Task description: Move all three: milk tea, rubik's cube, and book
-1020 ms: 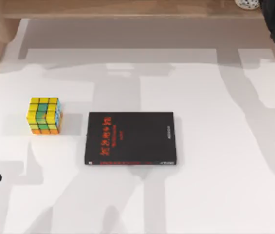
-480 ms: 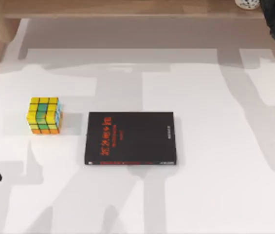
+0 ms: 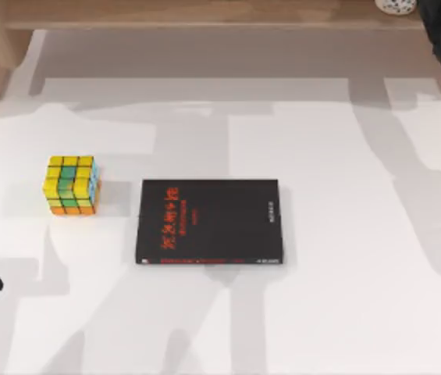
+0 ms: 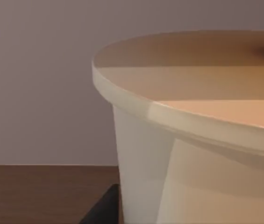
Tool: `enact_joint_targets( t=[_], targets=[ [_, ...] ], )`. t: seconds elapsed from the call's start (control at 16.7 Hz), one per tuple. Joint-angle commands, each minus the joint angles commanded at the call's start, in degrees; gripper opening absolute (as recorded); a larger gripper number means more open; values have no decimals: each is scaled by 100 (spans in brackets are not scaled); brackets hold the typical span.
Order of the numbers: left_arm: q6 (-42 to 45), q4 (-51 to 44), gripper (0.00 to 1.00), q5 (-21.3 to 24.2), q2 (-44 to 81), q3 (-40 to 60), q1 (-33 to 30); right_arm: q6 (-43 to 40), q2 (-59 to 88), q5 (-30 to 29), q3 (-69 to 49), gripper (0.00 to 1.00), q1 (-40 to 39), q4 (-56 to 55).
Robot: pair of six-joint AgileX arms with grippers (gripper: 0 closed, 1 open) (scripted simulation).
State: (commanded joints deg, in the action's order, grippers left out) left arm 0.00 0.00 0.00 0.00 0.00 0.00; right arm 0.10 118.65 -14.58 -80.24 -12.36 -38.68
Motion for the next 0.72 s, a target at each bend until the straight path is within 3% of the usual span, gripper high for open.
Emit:
enact_joint_targets(
  t=[0.12,0.18,0.72],
  targets=[
    [0,0,100,0,0,0,0,0,0,0,0,2,0,0],
    [0,0,100,0,0,0,0,0,0,0,0,0,0,0],
    [0,0,100,0,0,0,0,9,-24,0,13,0,-21,-4]
  ],
)
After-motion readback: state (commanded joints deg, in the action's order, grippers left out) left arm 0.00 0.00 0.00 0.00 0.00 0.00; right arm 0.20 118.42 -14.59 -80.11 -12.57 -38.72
